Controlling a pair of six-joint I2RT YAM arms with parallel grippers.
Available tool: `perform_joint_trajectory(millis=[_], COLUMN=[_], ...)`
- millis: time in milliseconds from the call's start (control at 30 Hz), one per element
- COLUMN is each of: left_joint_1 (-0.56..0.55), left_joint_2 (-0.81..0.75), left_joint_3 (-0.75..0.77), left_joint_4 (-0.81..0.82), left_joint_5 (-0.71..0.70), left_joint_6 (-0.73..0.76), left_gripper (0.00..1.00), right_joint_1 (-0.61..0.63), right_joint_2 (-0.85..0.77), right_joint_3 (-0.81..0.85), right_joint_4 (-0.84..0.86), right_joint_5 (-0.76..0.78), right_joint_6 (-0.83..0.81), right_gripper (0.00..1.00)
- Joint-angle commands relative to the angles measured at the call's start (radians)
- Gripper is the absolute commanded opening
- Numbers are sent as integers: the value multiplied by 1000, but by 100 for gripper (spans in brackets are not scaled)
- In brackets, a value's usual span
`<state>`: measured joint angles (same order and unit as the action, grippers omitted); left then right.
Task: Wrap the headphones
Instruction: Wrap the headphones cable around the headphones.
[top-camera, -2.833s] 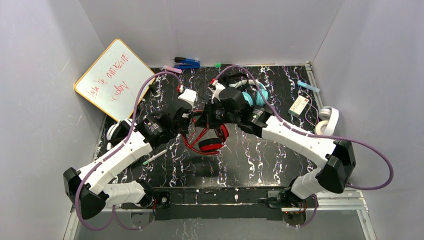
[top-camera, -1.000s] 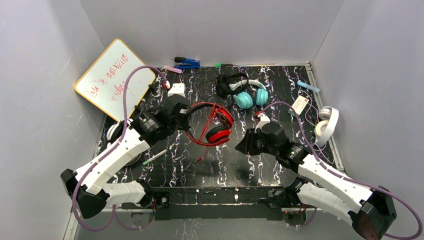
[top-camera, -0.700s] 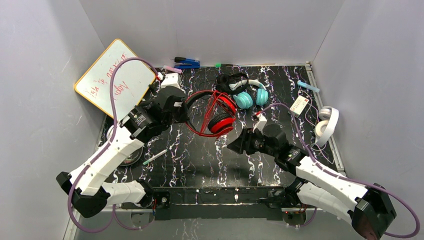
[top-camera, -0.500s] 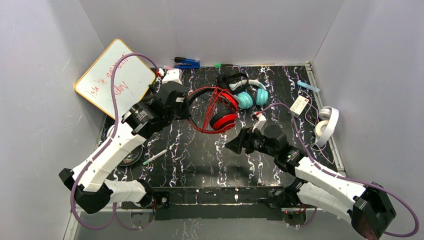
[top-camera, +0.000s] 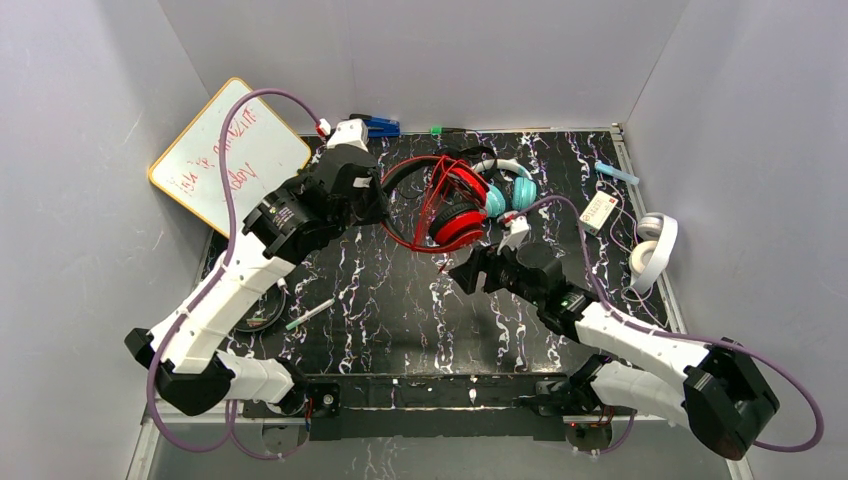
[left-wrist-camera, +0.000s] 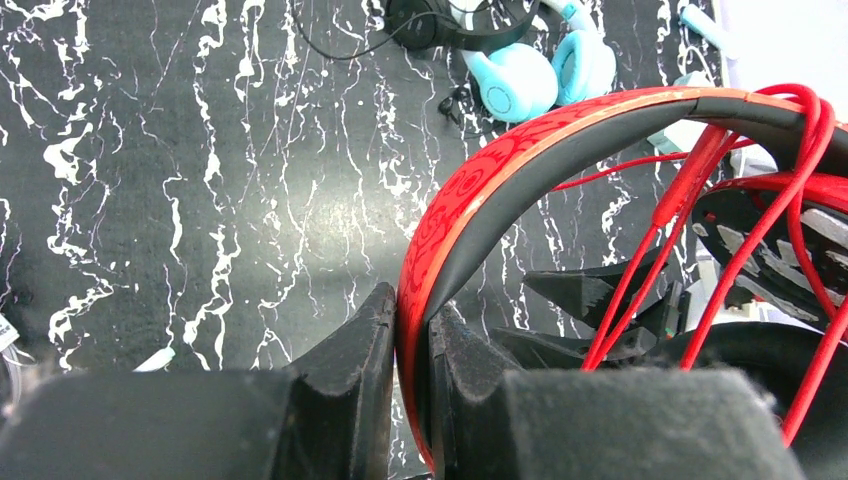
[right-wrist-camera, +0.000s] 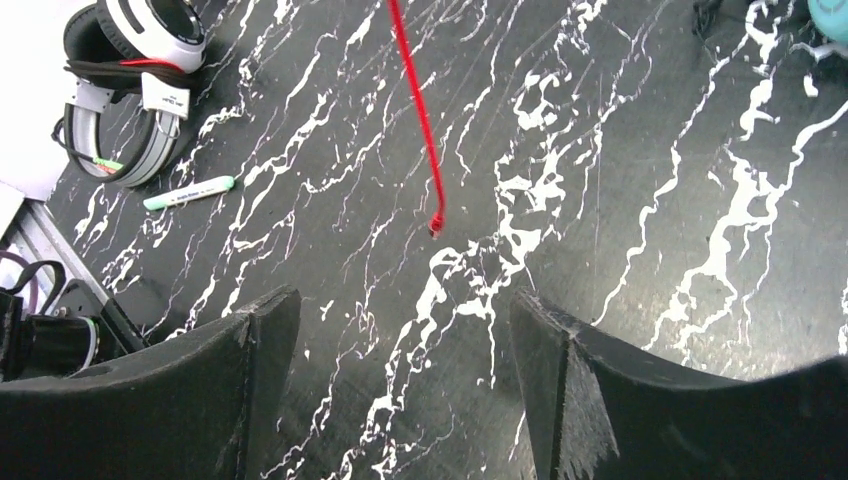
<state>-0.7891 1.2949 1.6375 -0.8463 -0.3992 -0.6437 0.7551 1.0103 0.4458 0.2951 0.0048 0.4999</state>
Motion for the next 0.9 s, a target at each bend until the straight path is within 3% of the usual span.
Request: perform_joint_trajectory(millis=[0,233,367,633,700,867], left_joint_1=[0,0,0,-1,0,-1], left_joint_2=[-11,8,16,27,27,21], left_joint_3=[76,114,134,164,165,170], left_joint_4=[22,14,11,4,4,-2], left_joint_5=[13,18,17,17,20,16], left_joint_6=[-32,-30,-30,-30,-32,-34], left_gripper=[0,0,0,0,0,0], right_joint_1=[1,1,1,1,1,1], right_joint_2=[40,140,173,267,292,328], right_joint_3=[71,144,168,218,224,242], right_joint_4=[155,158,149,156,174,204], right_joint_5=[8,91,207,197,179,131], right_joint_6=[-73,-75,-59,-85,-84,-85], right_gripper=[81,60,63,63,58,33])
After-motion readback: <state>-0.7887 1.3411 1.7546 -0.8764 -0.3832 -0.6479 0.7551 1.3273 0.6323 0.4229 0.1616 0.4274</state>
